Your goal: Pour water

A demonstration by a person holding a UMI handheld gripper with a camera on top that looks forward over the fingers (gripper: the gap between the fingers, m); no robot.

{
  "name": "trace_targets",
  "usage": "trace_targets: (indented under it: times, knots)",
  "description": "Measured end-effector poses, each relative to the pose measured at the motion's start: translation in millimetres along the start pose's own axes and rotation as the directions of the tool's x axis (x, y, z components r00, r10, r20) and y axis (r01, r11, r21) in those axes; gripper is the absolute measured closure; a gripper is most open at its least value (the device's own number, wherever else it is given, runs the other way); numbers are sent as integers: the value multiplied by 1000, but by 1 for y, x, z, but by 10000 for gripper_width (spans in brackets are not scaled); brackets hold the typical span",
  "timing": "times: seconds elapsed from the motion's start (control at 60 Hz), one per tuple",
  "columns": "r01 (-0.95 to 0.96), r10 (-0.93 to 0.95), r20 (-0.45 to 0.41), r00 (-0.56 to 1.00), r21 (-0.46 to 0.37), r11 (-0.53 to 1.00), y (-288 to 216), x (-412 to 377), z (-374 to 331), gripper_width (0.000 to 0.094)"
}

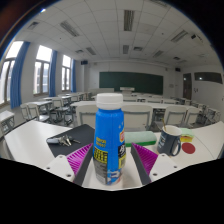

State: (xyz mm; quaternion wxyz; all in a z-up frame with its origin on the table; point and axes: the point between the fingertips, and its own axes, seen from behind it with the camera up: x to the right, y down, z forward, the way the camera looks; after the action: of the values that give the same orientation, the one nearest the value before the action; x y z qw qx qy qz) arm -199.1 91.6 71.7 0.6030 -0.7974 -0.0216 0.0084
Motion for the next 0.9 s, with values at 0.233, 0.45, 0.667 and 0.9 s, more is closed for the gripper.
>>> trace_targets:
  times: [0.233, 0.45, 0.667, 0.9]
  knots:
    - [-5, 2, 53, 999, 54, 999, -2, -9, 19, 548]
    - [-257, 238, 183, 954, 85, 963, -24, 2, 17, 564]
    - [-858, 810, 337, 479, -14, 514, -86, 37, 32, 566]
    - [-964, 919, 355, -172, -253, -82, -127, 37, 26, 553]
